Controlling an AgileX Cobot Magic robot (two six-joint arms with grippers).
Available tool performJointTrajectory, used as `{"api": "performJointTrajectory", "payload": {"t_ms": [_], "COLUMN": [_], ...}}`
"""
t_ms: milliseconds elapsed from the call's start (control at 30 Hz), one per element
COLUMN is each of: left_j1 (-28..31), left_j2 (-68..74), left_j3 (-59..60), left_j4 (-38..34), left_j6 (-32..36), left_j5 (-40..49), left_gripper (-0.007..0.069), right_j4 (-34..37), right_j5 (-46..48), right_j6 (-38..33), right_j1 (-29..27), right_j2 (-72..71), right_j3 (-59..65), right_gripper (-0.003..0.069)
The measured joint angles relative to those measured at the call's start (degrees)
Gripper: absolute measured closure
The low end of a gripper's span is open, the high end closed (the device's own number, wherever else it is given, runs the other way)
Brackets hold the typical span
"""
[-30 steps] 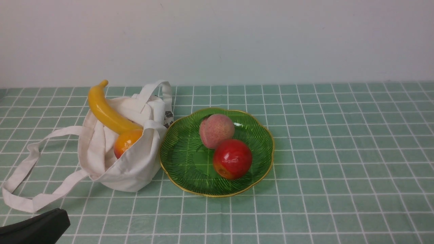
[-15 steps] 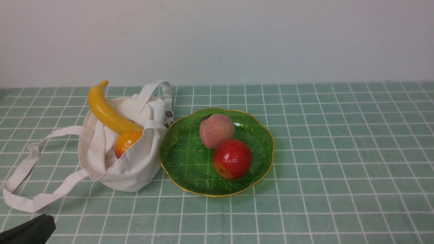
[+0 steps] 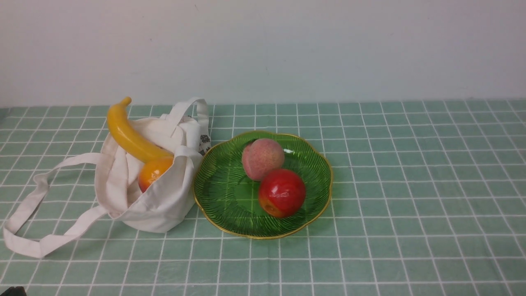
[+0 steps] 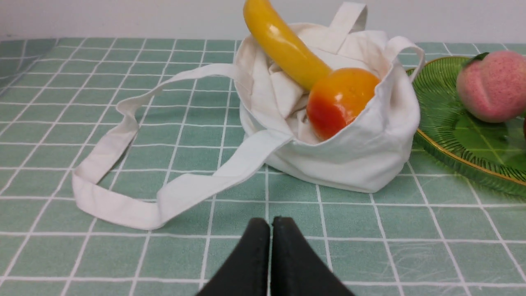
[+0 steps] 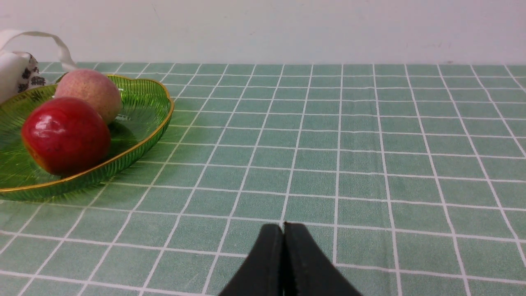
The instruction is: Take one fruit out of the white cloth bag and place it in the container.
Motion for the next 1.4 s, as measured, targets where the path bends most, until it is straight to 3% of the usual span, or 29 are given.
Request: {"api": "performJointTrajectory", "payload": {"t_ms": [1400], "left_j1": [0.3], "left_j2": [0.0], "left_j3": [0.0], "left_j4": [0.0], "left_j6": [0.0], "left_j5": [2.6], "left_gripper": [0.0632], "right_j4": [0.0], "right_j5": [0.0], "right_j6": [0.0], "right_j1": [0.0], "right_j2": [0.0], "right_j3": [0.0], "right_gripper": [0.0674]}}
